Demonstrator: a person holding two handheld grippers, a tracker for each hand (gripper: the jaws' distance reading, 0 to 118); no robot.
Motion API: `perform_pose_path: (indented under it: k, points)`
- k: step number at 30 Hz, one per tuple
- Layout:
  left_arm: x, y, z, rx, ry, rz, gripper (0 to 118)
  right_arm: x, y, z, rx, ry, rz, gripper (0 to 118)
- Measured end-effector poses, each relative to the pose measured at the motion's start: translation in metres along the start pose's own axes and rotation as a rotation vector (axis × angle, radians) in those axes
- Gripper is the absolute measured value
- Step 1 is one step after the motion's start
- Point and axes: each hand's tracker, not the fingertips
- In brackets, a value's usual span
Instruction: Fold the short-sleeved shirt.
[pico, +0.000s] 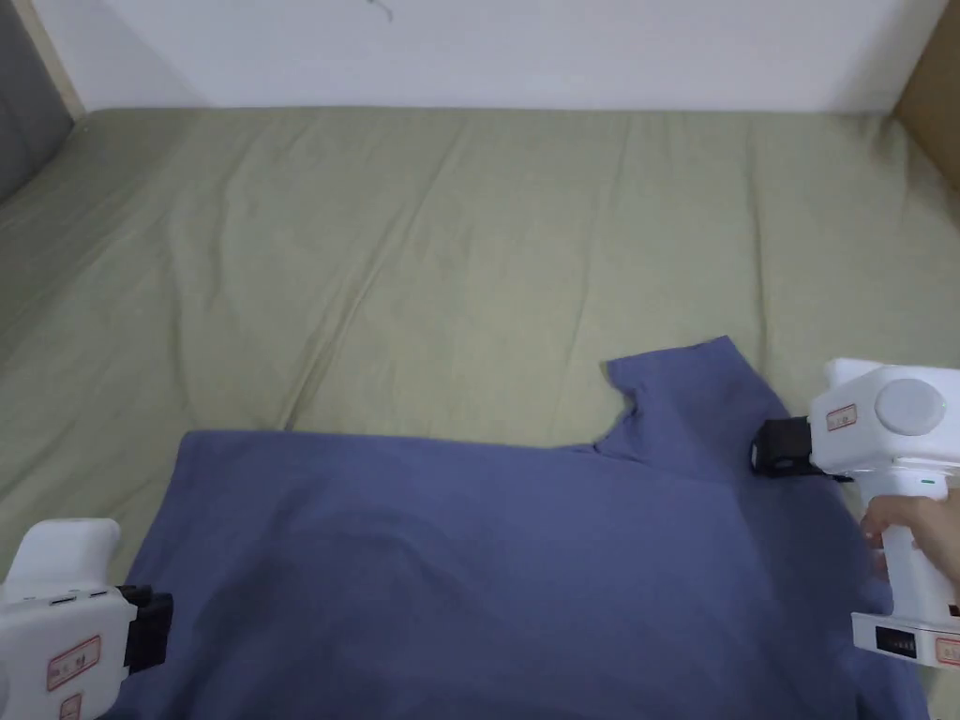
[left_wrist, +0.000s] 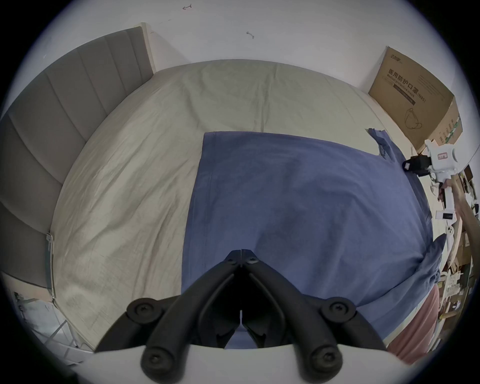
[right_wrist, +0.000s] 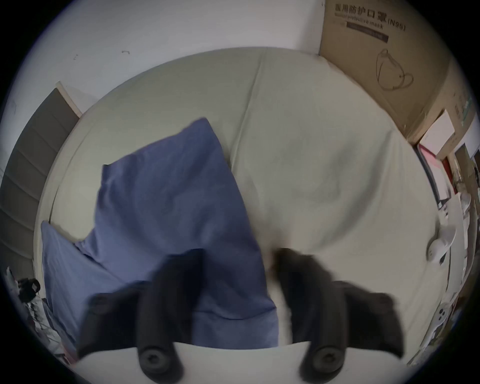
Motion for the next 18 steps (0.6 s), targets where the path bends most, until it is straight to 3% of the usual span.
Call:
perform_pose_path:
  k: [2,4,7,12,13,14,17,18]
  points:
    - [-0.001,0.000,0.001,0.002,0.000,-0.007,0,0.001,0.001,0.016,0.041,0.030,0.034,0]
    - [-0.003,0.003,-0.001,0.004,-0.009,0.001,0,0.000,0.002,0.020,0.001,0.110,0.001,0]
    - [-0.005,0.009,-0.001,0.015,0.005,0.021,0,-0.004,0.003,0.017,0.017,0.051,-0.001,0]
    - [-0.013,0.031,-0.006,0.053,-0.017,0.032,1,-0.008,0.005,0.022,0.030,0.075,-0.015,0]
    - [-0.017,0.039,-0.009,0.075,-0.020,0.043,13,-0.009,0.006,0.023,0.031,0.075,-0.005,0]
    - [-0.020,0.049,-0.012,0.077,-0.027,0.055,41,-0.011,0.006,0.023,0.030,0.071,0.005,0]
    - [-0.025,0.081,-0.031,0.103,-0.039,0.074,94,-0.011,0.006,0.023,0.030,0.062,0.024,0]
    - [-0.027,0.091,-0.040,0.104,-0.042,0.078,95,-0.011,0.006,0.023,0.029,0.062,0.028,0]
